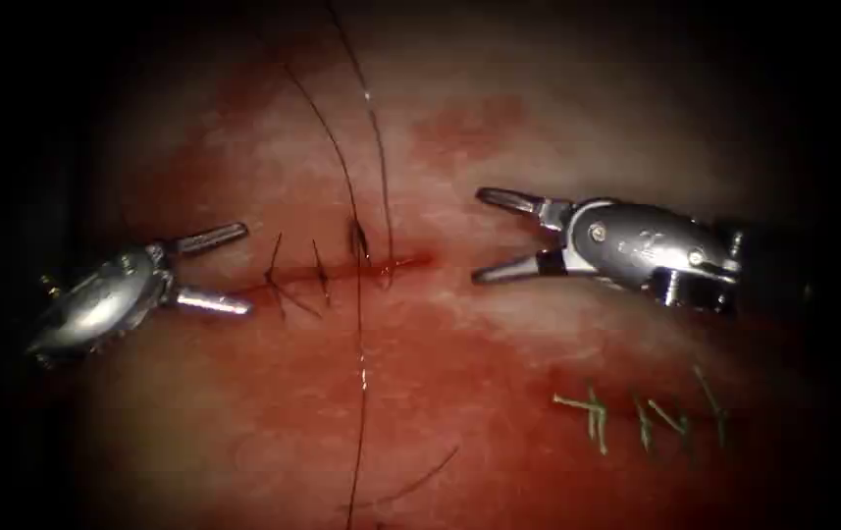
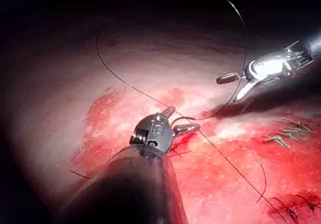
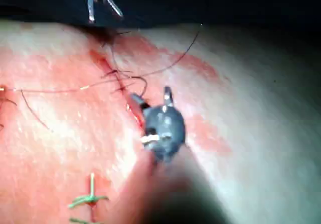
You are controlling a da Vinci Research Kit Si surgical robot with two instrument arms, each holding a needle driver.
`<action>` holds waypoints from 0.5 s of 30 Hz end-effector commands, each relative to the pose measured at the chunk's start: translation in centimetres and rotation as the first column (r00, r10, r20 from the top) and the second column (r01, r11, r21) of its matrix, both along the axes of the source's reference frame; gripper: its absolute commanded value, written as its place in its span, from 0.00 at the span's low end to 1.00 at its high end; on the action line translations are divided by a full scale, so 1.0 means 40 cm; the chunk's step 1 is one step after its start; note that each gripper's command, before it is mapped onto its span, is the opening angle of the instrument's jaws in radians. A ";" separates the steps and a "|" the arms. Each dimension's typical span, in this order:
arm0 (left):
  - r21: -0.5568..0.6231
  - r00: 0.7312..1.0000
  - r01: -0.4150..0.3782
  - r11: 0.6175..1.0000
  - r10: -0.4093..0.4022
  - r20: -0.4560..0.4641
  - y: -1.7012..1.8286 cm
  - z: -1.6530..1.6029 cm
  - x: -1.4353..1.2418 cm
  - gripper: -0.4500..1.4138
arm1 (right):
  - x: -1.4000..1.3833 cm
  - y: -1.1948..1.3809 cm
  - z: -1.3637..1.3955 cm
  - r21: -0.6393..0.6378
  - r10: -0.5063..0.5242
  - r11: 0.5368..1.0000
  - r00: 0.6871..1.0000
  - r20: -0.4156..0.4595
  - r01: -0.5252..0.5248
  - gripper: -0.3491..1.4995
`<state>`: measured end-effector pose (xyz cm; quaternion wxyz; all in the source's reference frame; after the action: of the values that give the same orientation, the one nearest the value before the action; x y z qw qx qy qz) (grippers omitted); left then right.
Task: Wound Closure
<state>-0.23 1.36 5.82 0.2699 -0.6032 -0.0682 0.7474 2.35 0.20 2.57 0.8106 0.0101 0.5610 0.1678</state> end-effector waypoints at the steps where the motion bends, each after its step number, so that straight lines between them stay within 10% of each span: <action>1: -0.001 1.000 0.001 1.000 -0.001 0.000 0.0010 0.0011 -0.0011 0.39 | 0.0019 0.0005 0.0011 -0.002 -0.001 1.000 1.000 -0.002 0.001 0.79; 15: -0.076 0.991 0.033 0.997 -0.042 -0.124 0.0013 0.0074 -0.0030 0.41 | 0.0047 -0.0006 0.0044 -0.021 0.026 0.999 0.998 -0.065 -0.028 0.85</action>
<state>-0.31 1.37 6.09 0.2675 -0.5638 -0.0111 0.7813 2.45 0.16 2.71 0.7906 -0.0021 0.5879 0.1710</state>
